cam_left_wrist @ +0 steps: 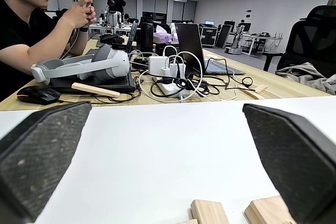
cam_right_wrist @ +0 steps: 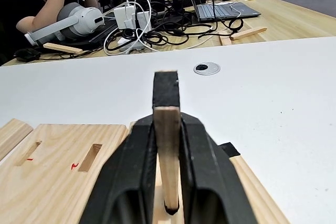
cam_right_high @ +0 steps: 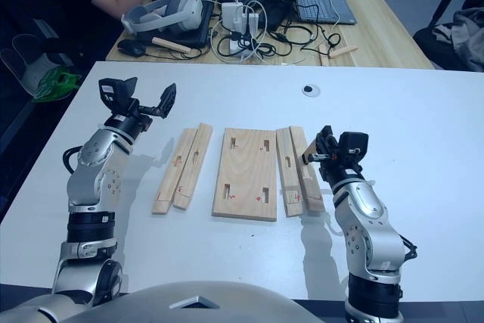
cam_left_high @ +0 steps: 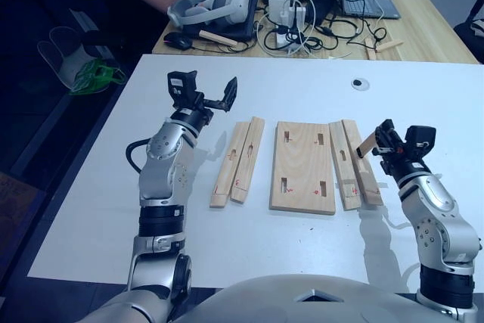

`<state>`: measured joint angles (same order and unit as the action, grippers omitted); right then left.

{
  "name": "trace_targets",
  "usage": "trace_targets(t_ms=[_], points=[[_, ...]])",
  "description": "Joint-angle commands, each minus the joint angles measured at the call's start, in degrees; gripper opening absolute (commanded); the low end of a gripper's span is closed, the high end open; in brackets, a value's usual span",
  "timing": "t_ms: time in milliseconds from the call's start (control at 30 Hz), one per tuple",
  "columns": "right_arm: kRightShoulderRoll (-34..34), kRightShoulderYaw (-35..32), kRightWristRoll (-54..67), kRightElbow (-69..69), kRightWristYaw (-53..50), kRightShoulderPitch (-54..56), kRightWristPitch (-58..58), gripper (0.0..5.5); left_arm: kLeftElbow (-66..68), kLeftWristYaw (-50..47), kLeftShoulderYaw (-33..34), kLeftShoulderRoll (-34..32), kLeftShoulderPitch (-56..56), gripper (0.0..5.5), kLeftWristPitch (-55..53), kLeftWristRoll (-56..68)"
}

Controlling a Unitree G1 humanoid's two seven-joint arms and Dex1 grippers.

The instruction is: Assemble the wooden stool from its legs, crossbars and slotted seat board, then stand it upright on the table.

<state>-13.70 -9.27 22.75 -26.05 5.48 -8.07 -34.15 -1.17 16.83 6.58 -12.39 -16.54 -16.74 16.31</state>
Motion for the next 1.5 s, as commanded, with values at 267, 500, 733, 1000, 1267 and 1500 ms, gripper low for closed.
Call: trace_targets(t_ms=[267,500,733,1000,1267,1500], points=[[1.6,3.9,-4.7,0.6,1.5,-2.9,7.7,0.92,-0.3,-0.3,-0.1,0.0,-0.3,5.4,-0.7,-0.2],[0.5,3.7,-8.5,-1.3,1.5,3.7,12.6,2.14,0.3,-0.6,-0.1,0.3,-0.7,5.4,-0.7,-0.1],[-2.1,1.4,-6.3,0.4,1.4,27.9,6.6,2.5,0.6,-0.6,-0.4,0.9,-1.2,5.4,-0.6,0.0],[-5.1,5.4,-8.0,15.5,7.4,18.8,0.1,2.5,0.3,-0.2,-0.4,1.1,-1.4,5.4,-0.9,0.0],[-2.0,3.3,-8.8,27.5,6.6,20.6,7.4,2.5,0.9,0.1,-0.3,0.9,-2.5,5.4,-0.6,-0.2],[-0.3,1.4,-8.9,19.5,3.9,23.6,11.1,2.5,1.1,0.0,-0.2,1.1,-2.5,5.4,-0.5,-0.2]])
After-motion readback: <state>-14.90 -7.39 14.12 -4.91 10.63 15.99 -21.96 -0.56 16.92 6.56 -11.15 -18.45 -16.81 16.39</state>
